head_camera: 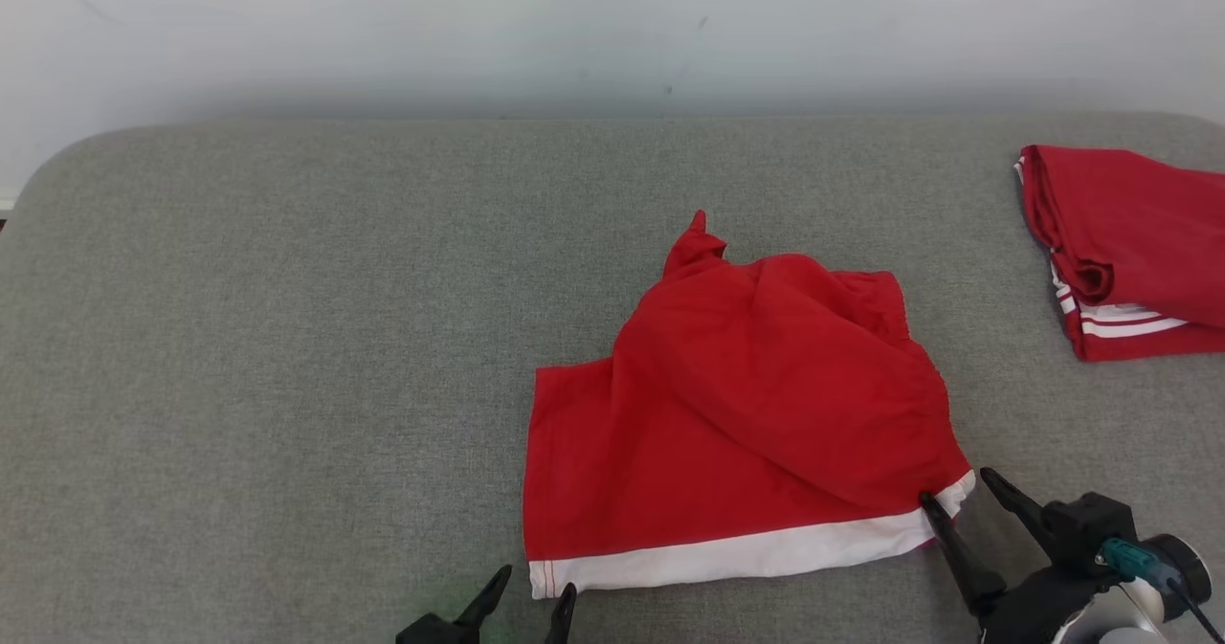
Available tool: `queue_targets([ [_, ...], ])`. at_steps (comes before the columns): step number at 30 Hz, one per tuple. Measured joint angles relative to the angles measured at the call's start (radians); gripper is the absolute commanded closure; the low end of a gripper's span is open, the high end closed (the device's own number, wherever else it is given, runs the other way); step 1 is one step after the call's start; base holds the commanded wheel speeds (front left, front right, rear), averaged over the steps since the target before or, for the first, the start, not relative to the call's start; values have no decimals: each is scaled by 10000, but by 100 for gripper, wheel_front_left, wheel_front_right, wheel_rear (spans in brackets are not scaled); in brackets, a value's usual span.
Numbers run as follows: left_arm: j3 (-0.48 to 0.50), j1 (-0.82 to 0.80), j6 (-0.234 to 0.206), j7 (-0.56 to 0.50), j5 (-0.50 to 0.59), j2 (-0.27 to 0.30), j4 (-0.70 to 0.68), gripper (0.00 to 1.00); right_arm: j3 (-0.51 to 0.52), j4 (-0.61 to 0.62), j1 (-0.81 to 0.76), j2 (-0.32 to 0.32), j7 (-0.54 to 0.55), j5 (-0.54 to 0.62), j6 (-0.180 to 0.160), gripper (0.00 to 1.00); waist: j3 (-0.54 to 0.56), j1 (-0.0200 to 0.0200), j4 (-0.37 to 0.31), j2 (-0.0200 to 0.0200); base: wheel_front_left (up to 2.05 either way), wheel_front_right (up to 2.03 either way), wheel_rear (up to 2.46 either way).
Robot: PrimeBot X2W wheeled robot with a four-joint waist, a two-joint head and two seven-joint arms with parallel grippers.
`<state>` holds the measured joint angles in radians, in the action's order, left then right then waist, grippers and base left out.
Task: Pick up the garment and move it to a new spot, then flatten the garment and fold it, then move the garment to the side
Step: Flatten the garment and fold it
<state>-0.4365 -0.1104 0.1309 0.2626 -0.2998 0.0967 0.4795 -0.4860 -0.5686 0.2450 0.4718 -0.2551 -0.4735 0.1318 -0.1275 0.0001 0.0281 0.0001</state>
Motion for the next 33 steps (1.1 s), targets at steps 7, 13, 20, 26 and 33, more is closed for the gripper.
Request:
queue_targets([
  [7, -656, -812, 0, 2, -395, -104, 894, 9, -1714, -573, 1134, 387, -15, -1011, 0, 52, -367, 0, 172, 0, 0, 0, 0],
  [13, -800, -1045, 0, 2, -802, -190, 1198, 100, -2268, -658, 1375, 692, -56, -1592, 0, 100, -279, 0, 332, 0, 0, 0, 0],
  [20, 90, -795, 0, 2, -836, -192, 265, 100, -1532, 1055, 694, 761, -67, -1141, 0, 100, 52, -1, 295, 0, 0, 0, 0],
  [26, 940, -862, 0, 0, -696, 222, -993, 100, -1352, 2182, 601, 706, -81, -591, 0, 100, 160, -2, 133, 0, 0, 0, 0],
  [33, 635, -3280, 0, 0, -794, 1292, -1440, 100, -1733, 2792, 2669, 639, 184, -805, 0, 100, -171, -2, -23, 0, 0, 0, 0],
])
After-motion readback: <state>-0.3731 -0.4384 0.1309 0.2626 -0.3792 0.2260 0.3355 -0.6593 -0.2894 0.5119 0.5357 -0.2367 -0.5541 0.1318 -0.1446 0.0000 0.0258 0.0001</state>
